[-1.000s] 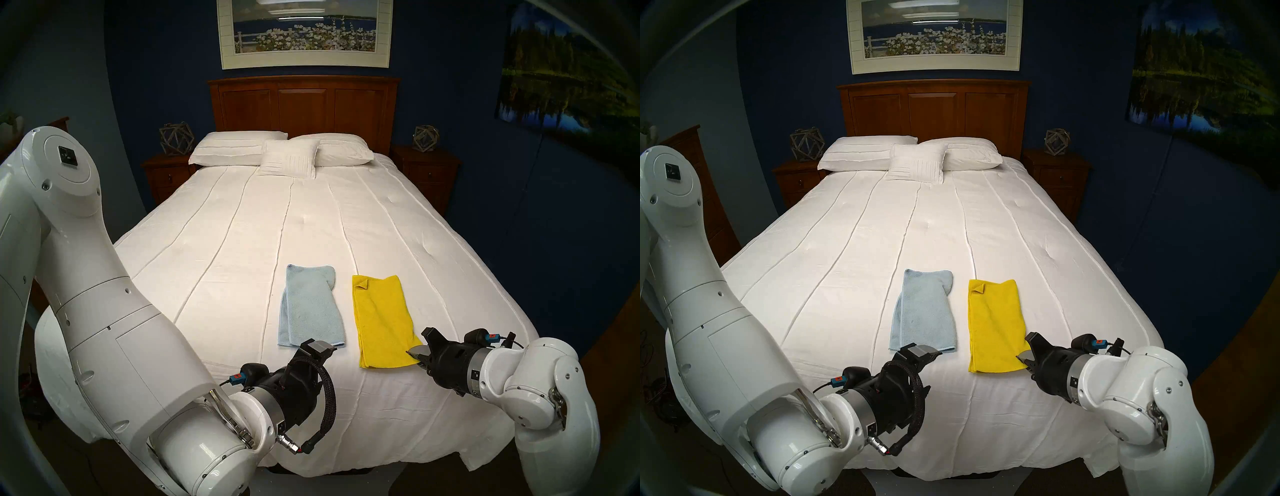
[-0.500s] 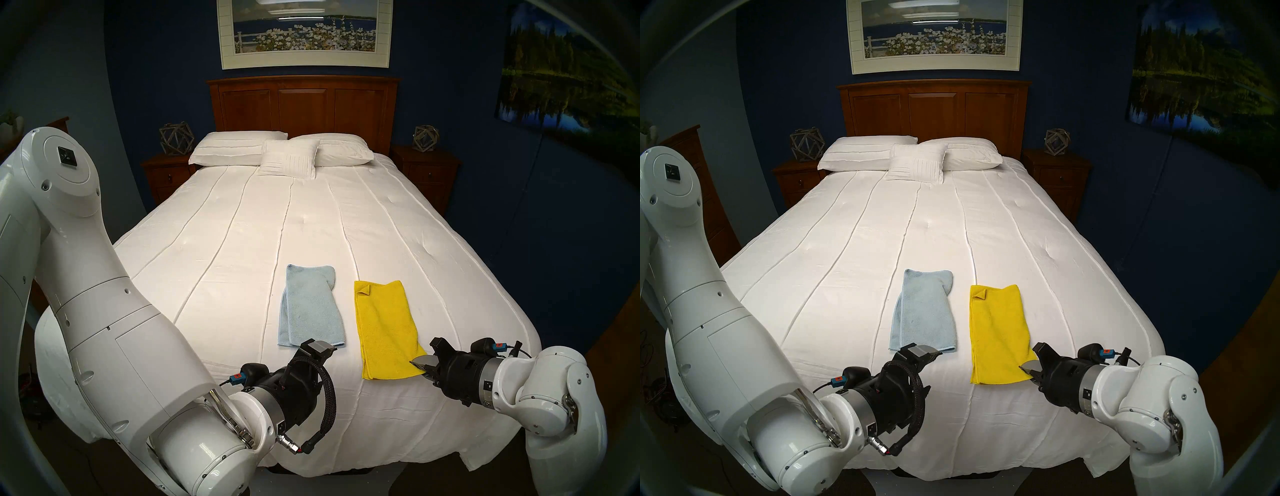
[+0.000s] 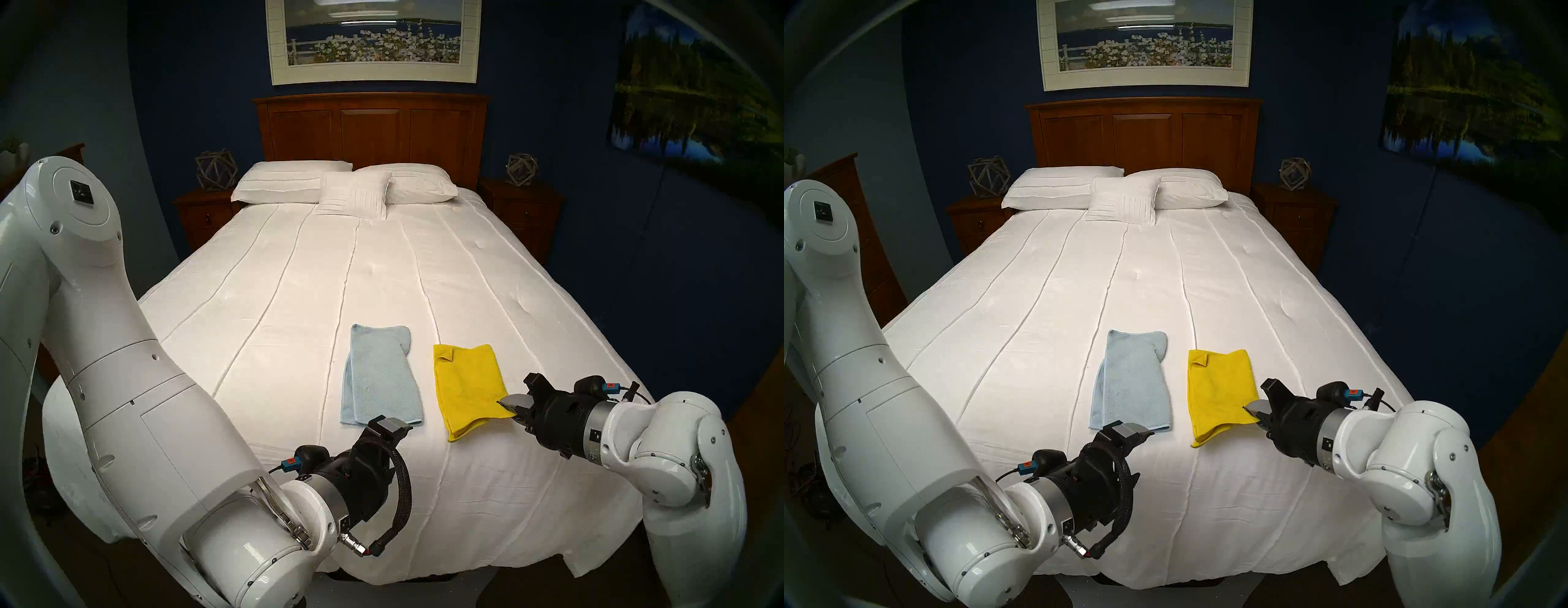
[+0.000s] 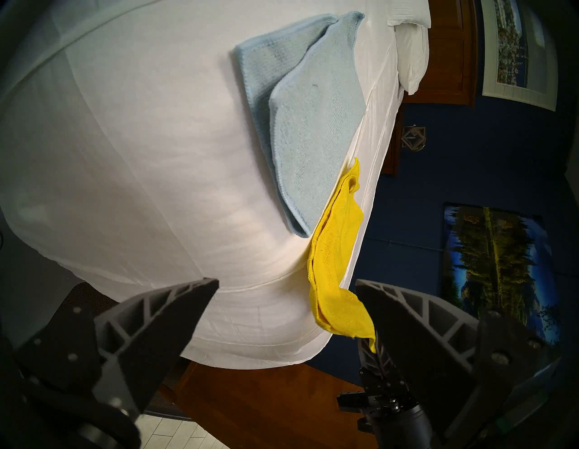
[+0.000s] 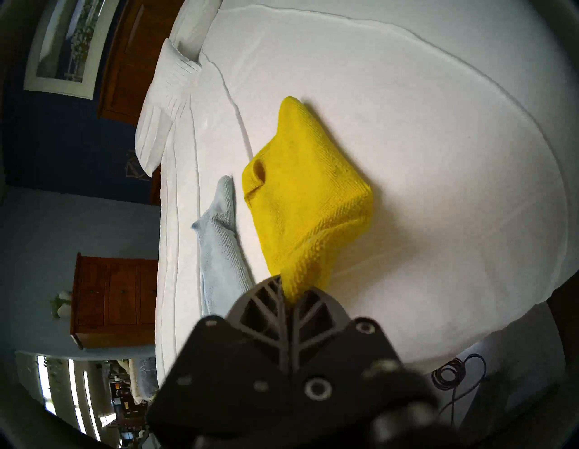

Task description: Fold the hand towels twice and stack them up

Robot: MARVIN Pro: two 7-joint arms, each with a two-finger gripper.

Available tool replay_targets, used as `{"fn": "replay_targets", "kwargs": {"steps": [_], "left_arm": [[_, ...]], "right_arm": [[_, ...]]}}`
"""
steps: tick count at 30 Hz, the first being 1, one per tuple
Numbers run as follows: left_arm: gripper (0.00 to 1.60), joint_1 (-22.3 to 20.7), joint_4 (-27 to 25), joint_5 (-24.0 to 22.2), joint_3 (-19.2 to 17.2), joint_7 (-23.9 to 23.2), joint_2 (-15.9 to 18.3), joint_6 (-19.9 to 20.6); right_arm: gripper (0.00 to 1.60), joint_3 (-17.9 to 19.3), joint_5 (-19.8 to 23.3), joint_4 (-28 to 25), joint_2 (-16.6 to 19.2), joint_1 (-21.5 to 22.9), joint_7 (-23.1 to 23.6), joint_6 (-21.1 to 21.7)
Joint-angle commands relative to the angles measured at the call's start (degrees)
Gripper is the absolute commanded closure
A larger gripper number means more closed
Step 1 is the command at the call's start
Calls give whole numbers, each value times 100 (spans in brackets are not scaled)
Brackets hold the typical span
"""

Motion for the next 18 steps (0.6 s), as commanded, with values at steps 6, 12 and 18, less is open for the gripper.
{"fn": "replay_targets", "kwargs": {"steps": [6, 12, 18], "left_arm": [[0, -10, 0, 13, -28, -6, 8, -1], [0, -8, 0, 21, -29, 2, 14, -4], [0, -6, 0, 31, -30, 12, 21, -9]], "right_arm": [[160, -252, 70, 615, 291, 929, 269, -264], [160, -418, 99, 886, 331, 1293, 328, -338], [157, -707, 80, 1299, 325, 1685, 424, -394]]}}
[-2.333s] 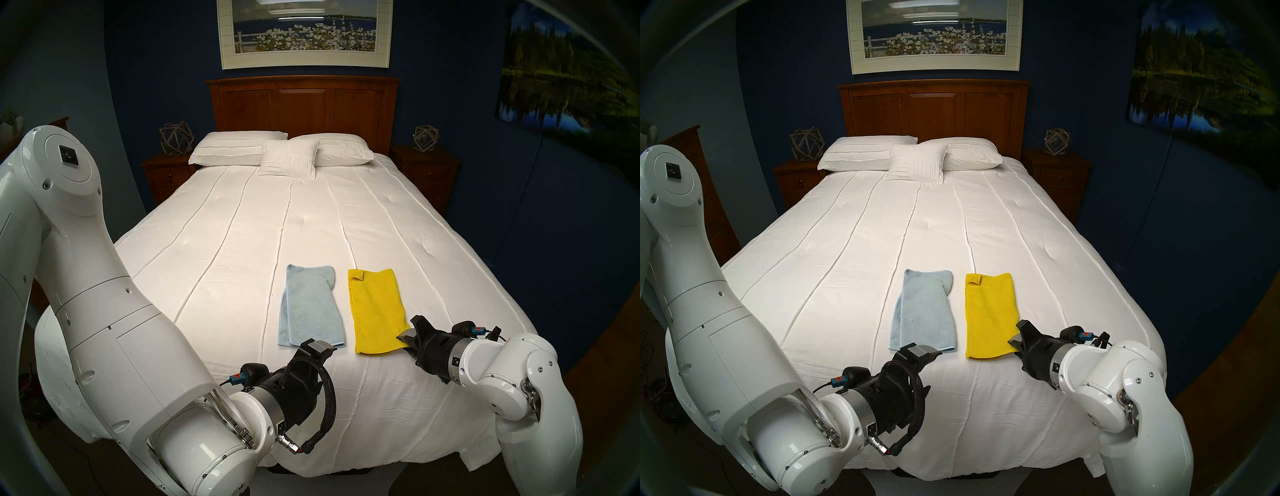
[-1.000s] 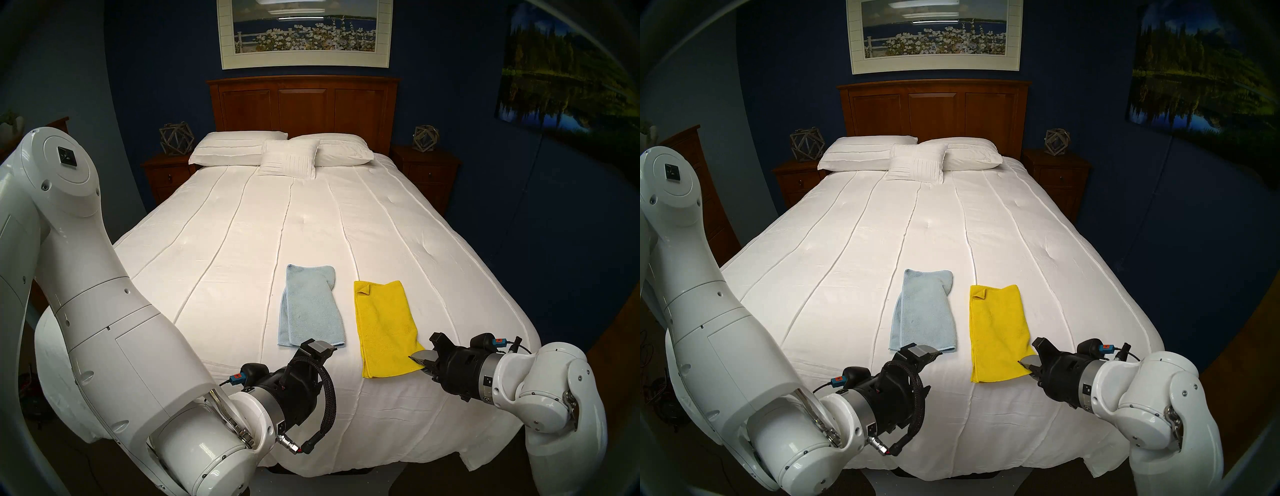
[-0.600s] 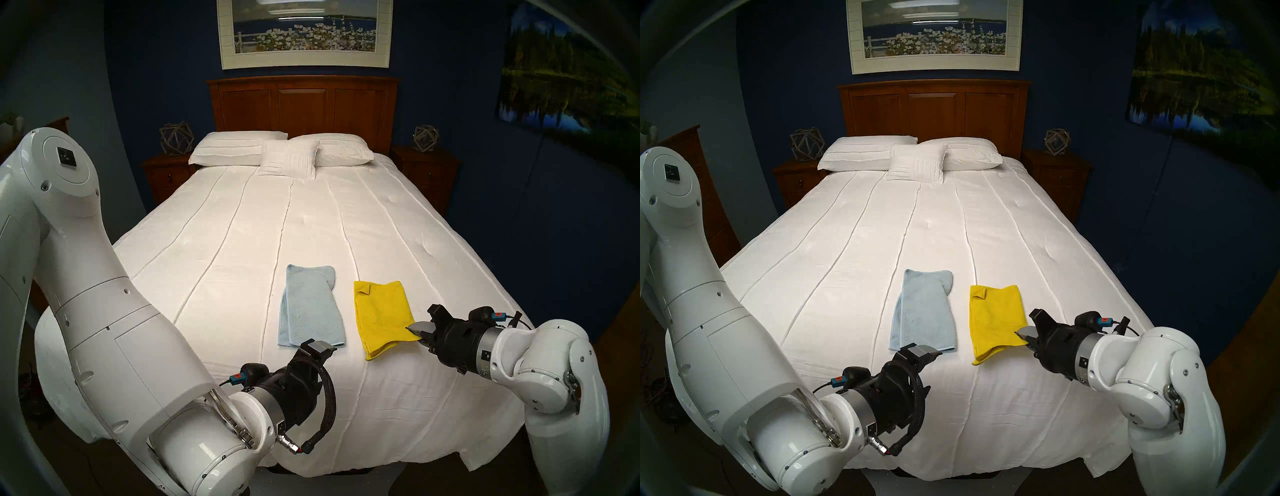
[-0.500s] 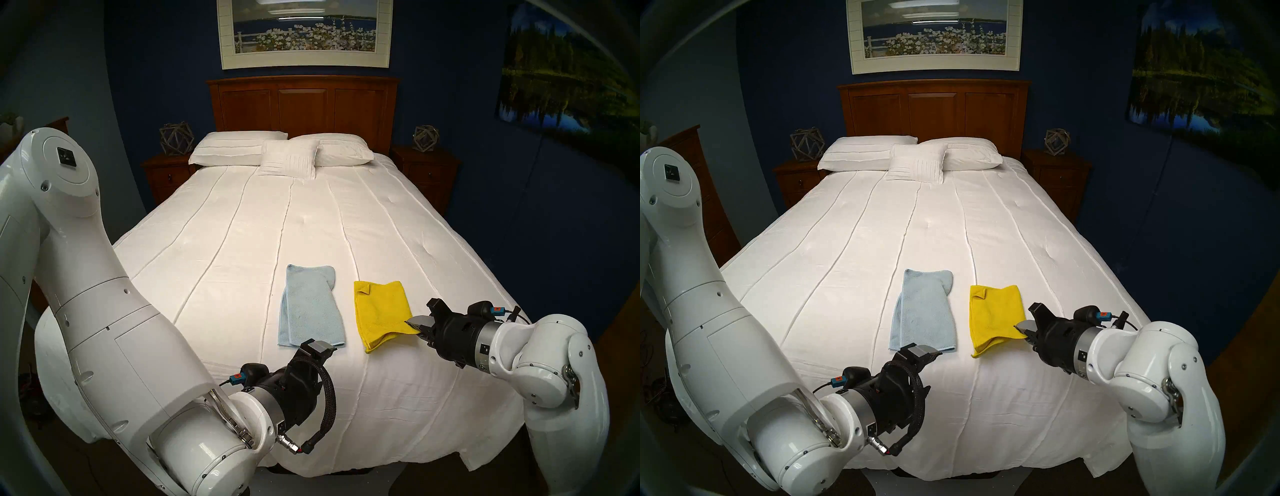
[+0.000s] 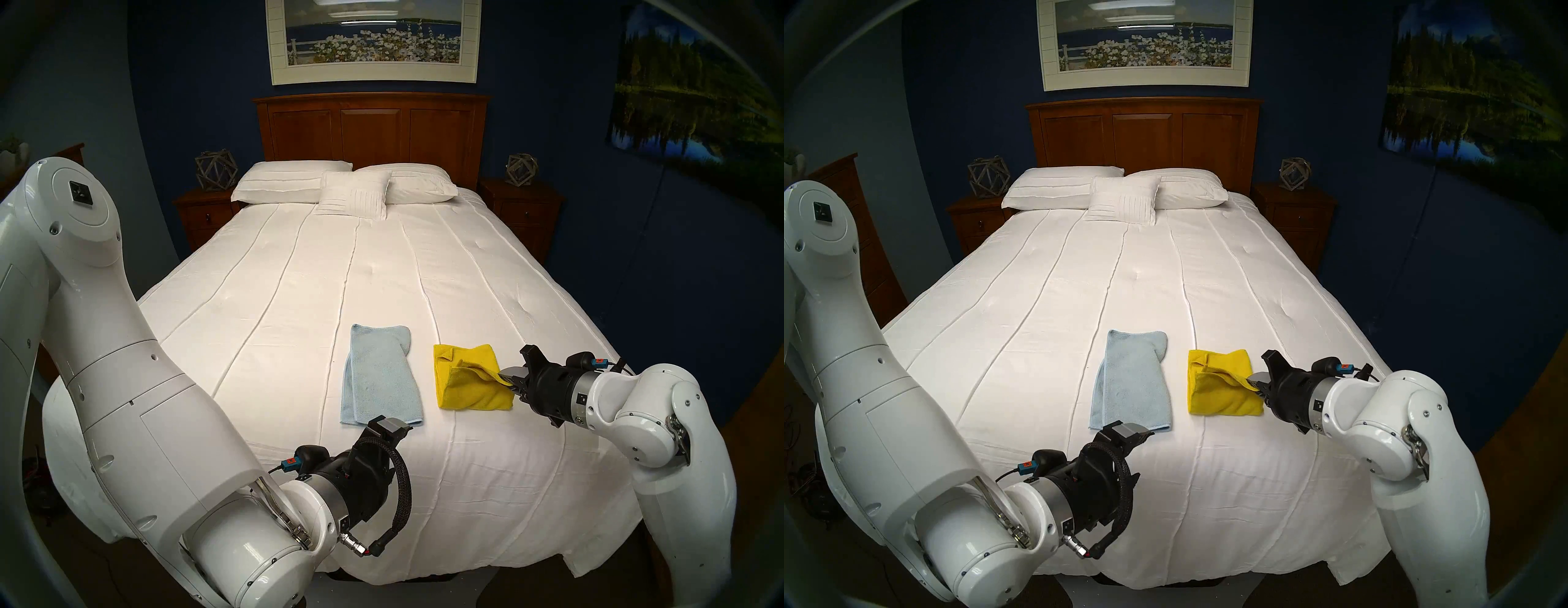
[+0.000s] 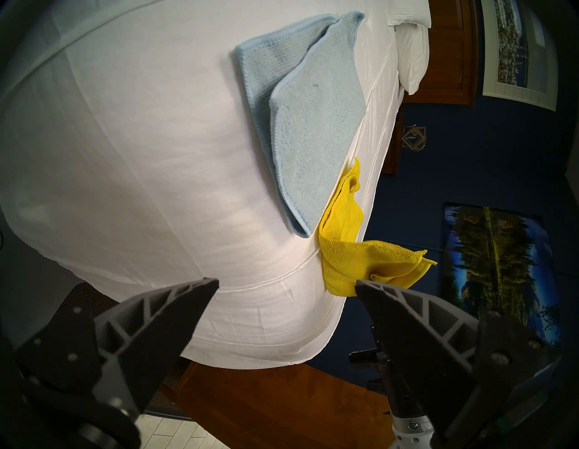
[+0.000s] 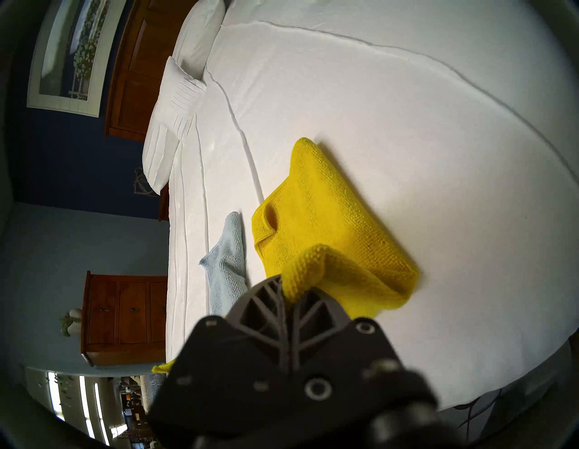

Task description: Fold the hand towels twice and stack them up

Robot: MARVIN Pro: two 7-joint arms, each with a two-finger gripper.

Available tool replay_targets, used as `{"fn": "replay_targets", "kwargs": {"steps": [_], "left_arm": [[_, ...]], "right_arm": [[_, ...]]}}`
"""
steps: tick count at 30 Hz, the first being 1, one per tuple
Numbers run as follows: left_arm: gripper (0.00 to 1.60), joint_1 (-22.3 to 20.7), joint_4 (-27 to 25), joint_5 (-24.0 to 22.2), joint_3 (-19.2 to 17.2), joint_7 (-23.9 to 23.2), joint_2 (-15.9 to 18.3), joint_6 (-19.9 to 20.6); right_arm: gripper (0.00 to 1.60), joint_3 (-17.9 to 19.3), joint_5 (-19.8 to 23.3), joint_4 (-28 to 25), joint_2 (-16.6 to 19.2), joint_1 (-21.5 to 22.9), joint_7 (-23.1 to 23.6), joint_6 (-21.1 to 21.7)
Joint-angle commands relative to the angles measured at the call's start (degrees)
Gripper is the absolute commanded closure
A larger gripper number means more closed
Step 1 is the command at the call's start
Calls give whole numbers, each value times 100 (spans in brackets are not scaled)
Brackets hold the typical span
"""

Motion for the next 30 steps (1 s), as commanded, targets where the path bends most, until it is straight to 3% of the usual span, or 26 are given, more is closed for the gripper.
{"fn": "replay_targets", "kwargs": {"steps": [1, 3, 9, 12, 17, 18, 19, 24, 25, 30], "left_arm": [[0, -12, -1, 6, -27, -13, 2, 3], [0, -12, -1, 11, -27, -9, 5, 2], [0, -10, -1, 17, -29, -2, 10, -1], [0, -9, -1, 21, -30, 1, 13, -3], [0, -8, -1, 29, -33, 7, 19, -7], [0, -7, -1, 31, -34, 8, 20, -7], [0, -7, -1, 33, -34, 9, 21, -8], [0, -4, -1, 39, -38, 14, 27, -12], [0, -3, -1, 42, -39, 16, 30, -14], [0, 0, -1, 47, -42, 20, 35, -17]], "right_arm": [[157, -222, -21, 210, 10, 606, 147, -60], [147, -335, -46, 388, -9, 778, 171, -73], [146, -502, -72, 698, -70, 1115, 181, -100], [132, -591, -112, 850, -118, 1275, 180, -106], [126, -740, -197, 1116, -207, 1559, 127, -86], [114, -796, -213, 1205, -227, 1675, 94, -73], [112, -772, -244, 1190, -249, 1609, 122, -73], [130, -958, -342, 1503, -362, 1942, 0, -20], [117, -1021, -387, 1635, -426, 2072, -50, 7], [100, -1104, -472, 1838, -555, 2292, -178, 73]]}}
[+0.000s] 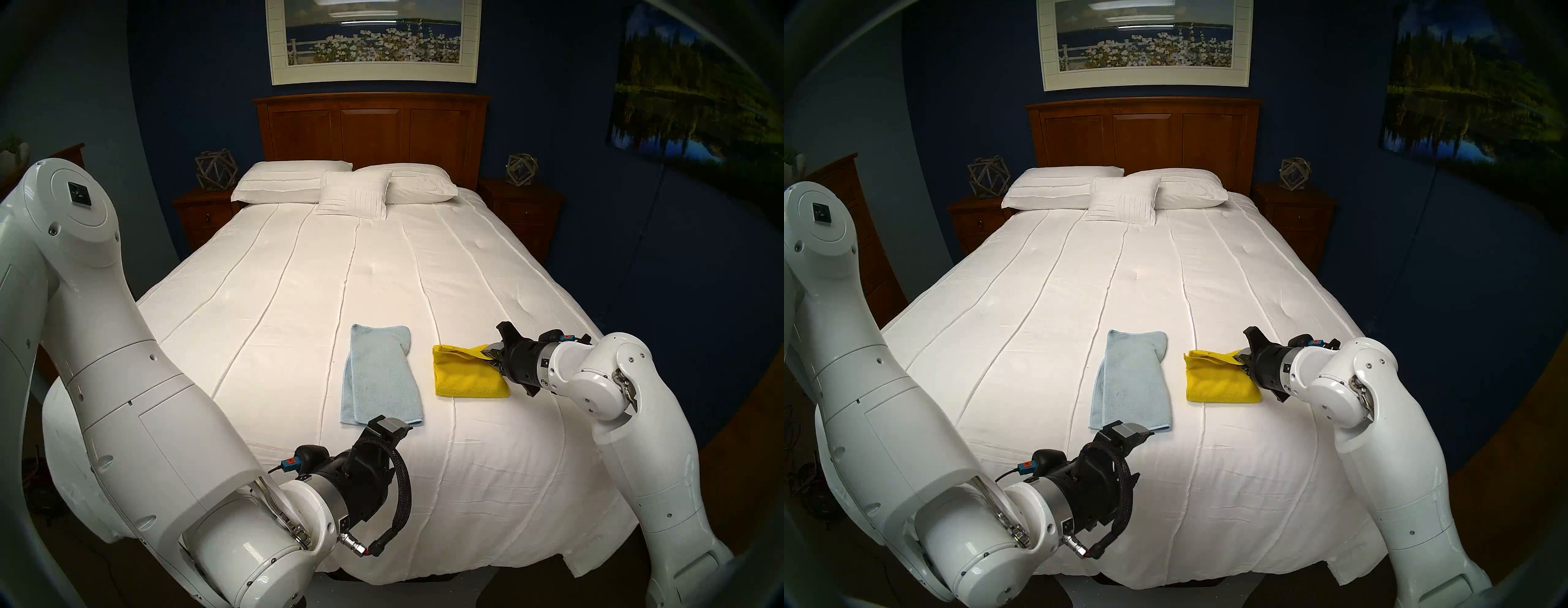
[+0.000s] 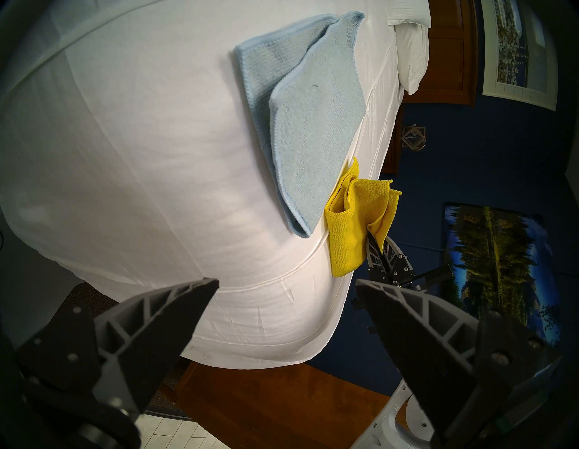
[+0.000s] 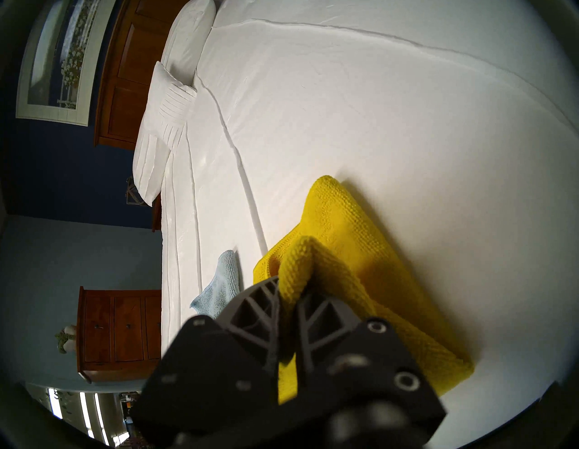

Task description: Fold the hand towels twice and stack them up

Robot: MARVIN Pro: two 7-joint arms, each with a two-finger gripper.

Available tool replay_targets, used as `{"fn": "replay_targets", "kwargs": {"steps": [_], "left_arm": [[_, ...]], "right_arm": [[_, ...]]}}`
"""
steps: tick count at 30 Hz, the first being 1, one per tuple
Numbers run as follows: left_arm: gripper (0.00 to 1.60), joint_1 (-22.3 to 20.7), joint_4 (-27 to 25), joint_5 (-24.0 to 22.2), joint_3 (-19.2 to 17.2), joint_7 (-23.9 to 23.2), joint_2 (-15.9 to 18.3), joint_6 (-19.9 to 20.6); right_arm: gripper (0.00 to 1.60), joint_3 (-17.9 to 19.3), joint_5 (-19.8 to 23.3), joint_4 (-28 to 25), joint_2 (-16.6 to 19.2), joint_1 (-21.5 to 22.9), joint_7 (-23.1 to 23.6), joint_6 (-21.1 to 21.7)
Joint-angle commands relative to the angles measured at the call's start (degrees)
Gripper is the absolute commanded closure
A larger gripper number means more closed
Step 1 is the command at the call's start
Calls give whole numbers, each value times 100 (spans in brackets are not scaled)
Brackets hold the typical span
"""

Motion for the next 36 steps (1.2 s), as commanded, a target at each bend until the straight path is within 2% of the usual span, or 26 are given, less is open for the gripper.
{"fn": "replay_targets", "kwargs": {"steps": [1, 4, 5, 6, 8, 9, 10, 15, 23, 31, 36], "left_arm": [[0, -8, -1, 4, -32, -15, 4, 3], [0, -6, -1, 7, -34, -13, 8, 1], [0, -5, -1, 7, -35, -12, 9, -1], [0, -4, -1, 8, -37, -12, 11, -2], [0, -2, -1, 10, -39, -11, 14, -4], [0, -1, -1, 10, -40, -10, 15, -5], [0, 0, -1, 11, -41, -10, 16, -7], [0, 6, -1, 14, -47, -10, 23, -14], [0, 12, -1, 22, -53, -3, 32, -23], [0, 15, -1, 32, -56, 7, 40, -29], [0, -87, -1, 74, -46, 5, 75, -32]], "right_arm": [[100, -135, -105, 180, -256, 652, -159, 99], [99, -173, -143, 305, -341, 795, -271, 151], [97, -270, -115, 459, -335, 1006, -381, 184], [88, -204, -159, 429, -387, 927, -383, 213], [48, -193, -168, 495, -426, 985, -479, 273], [17, -236, -131, 574, -415, 1087, -553, 298], [1, -238, -124, 608, -421, 1121, -614, 324], [0, -362, -61, 861, -370, 1374, -905, 418], [0, -167, 61, 765, -373, 1434, -922, 424], [0, 256, 647, 418, -471, 1482, -1011, 414], [0, 602, 1007, -61, -331, 1180, -1279, 370]]}}
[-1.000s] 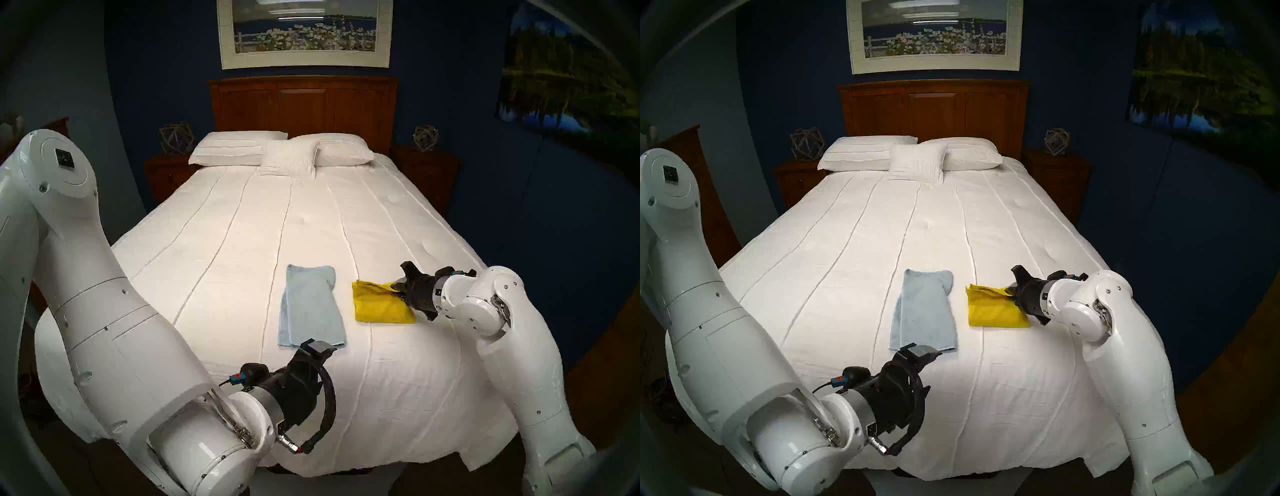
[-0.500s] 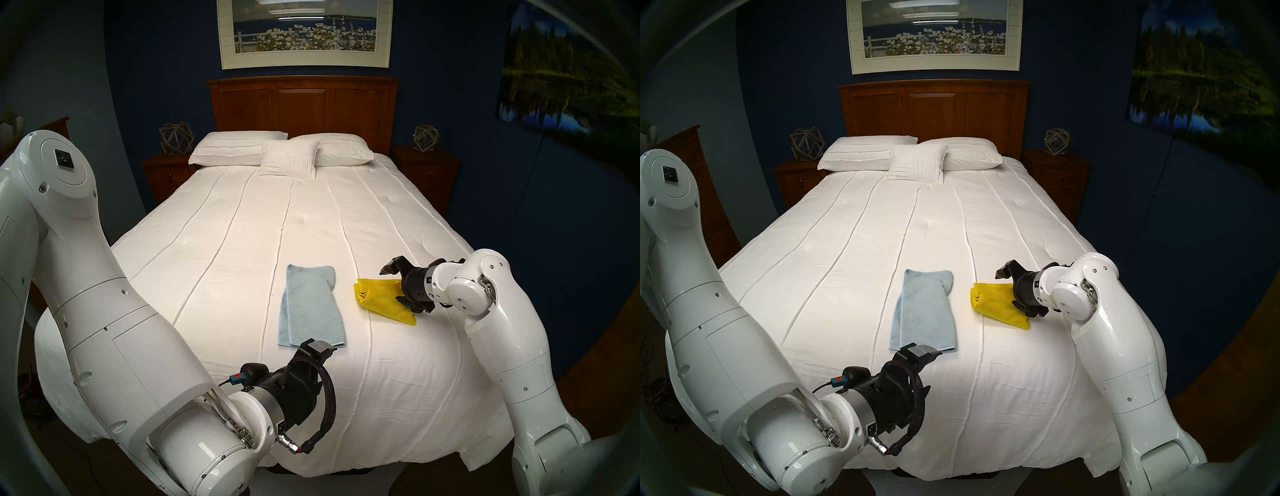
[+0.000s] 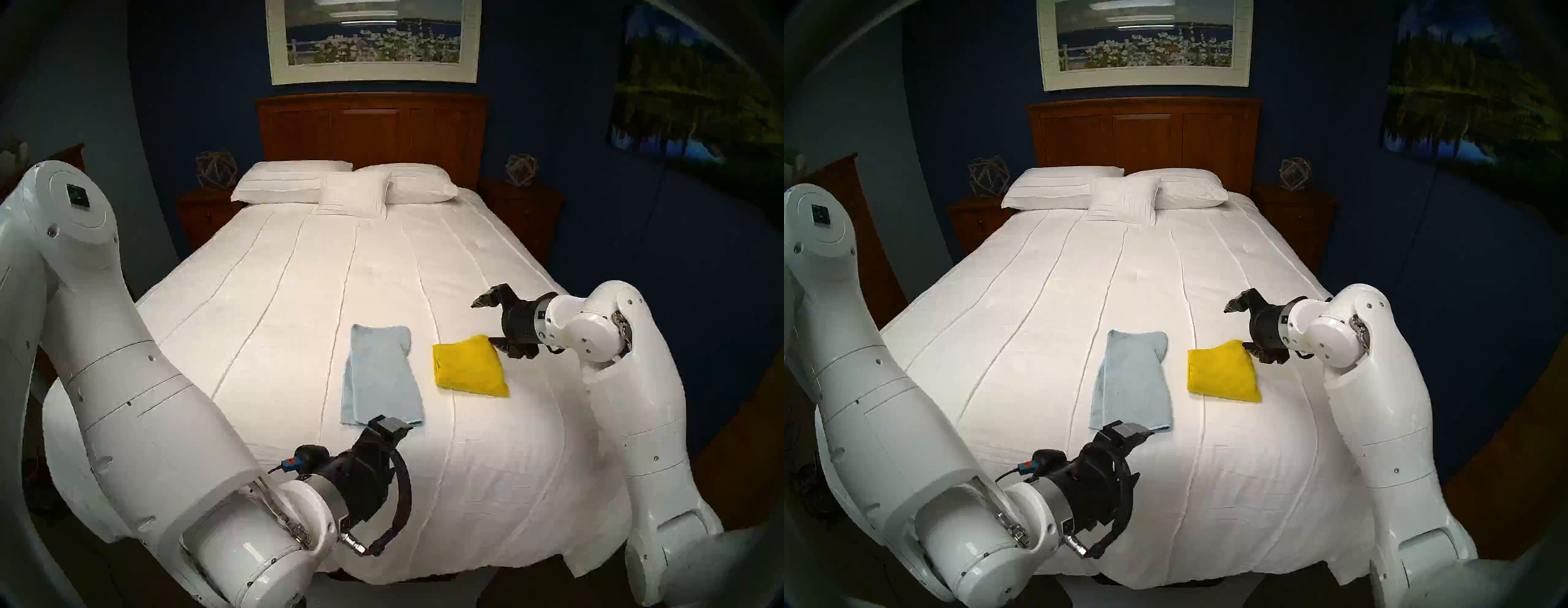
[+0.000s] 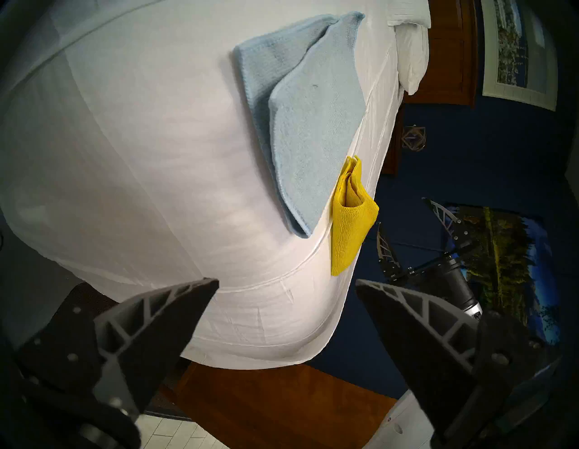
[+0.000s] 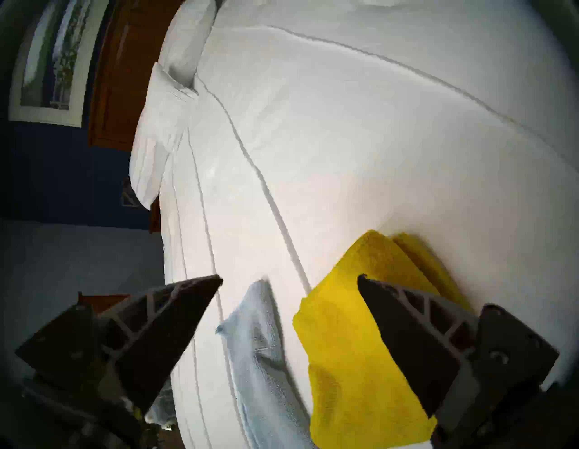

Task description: Fold the hand towels twice and stack them up

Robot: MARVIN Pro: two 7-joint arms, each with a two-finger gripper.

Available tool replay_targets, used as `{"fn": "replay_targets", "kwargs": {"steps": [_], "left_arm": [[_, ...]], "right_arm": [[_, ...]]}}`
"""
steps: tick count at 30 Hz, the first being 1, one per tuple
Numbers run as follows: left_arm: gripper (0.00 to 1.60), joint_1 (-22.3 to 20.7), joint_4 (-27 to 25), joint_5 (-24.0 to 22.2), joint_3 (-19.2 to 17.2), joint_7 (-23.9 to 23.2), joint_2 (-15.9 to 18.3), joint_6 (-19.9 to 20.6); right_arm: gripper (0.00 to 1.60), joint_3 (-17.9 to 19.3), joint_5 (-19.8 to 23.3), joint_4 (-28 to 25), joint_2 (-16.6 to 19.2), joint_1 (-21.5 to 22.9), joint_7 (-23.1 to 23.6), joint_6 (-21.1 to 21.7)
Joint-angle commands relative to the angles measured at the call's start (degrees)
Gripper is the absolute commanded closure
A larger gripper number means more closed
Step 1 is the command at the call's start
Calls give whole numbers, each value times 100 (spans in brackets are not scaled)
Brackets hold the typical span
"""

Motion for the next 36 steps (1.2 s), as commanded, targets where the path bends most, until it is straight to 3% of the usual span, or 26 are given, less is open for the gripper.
{"fn": "replay_targets", "kwargs": {"steps": [1, 8, 13, 18, 24, 36], "left_arm": [[0, -192, -1, 72, -10, -30, 53, 19], [0, -81, -1, 232, -35, -36, -38, 120], [0, 116, -1, 273, 36, -30, 145, 511], [0, 226, -1, 172, -30, -103, 250, 569], [0, 422, 23, -124, -320, -83, 174, 384], [0, 634, 526, -1170, -1083, 36, -107, -431]], "right_arm": [[0, 409, 439, -699, 130, -230, -250, -60], [0, 719, 696, -1216, 297, -729, -524, 11], [0, 914, 804, -1595, 303, -1162, -650, -30], [0, 995, 828, -1978, 261, -1558, -715, 0], [0, 1178, 620, -2372, 158, -2004, -610, -82], [0, 1280, 397, -2433, 63, -2286, -323, 13]]}}
